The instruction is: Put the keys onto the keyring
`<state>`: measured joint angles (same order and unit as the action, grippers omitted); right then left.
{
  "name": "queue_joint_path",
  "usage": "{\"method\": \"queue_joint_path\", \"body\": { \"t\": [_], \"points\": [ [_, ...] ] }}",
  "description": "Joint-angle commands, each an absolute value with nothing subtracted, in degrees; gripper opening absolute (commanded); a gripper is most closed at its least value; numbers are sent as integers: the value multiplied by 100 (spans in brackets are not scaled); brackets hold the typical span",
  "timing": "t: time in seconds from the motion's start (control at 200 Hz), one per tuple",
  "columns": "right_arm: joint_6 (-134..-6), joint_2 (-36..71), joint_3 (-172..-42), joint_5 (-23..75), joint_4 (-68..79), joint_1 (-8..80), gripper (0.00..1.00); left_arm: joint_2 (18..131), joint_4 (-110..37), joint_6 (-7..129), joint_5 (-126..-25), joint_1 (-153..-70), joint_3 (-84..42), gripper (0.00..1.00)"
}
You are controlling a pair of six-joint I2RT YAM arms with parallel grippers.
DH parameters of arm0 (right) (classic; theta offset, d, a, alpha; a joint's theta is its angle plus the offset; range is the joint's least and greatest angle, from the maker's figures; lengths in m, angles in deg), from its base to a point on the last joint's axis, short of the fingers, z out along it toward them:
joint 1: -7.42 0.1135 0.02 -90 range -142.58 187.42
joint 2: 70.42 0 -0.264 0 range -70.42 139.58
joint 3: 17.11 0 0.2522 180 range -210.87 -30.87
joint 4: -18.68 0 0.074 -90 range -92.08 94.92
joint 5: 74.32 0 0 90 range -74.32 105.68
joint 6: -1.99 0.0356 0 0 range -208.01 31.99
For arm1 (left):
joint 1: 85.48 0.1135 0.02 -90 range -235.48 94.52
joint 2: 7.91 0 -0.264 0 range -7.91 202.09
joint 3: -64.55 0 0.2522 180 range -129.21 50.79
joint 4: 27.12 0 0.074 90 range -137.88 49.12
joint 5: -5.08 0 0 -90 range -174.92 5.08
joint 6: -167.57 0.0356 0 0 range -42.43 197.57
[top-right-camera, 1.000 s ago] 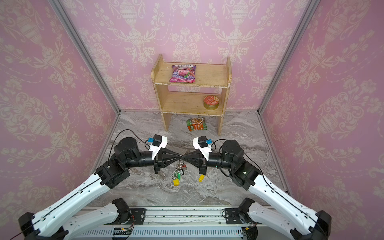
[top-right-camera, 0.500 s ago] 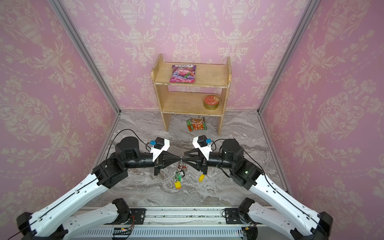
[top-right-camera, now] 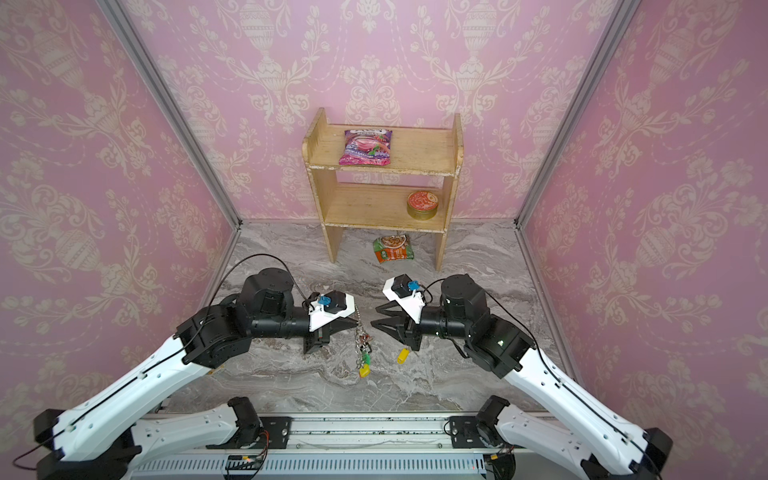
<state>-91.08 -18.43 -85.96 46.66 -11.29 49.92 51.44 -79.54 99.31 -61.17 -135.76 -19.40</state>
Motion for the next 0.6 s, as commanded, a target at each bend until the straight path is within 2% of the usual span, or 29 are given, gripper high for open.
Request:
{"method": "queue_joint_path", "body": {
  "t": [0.0, 0.595],
  "points": [
    [-9267, -1723, -8791, 4886, -1000, 5134, 33, 5174, -8228, 10336, -6400, -13680, -2233, 0],
    [-9381, -1632, -8835, 4801, -981, 5280, 23, 5307, -8183, 10420, -6377, -13813, -2317, 0]
  ]
}}
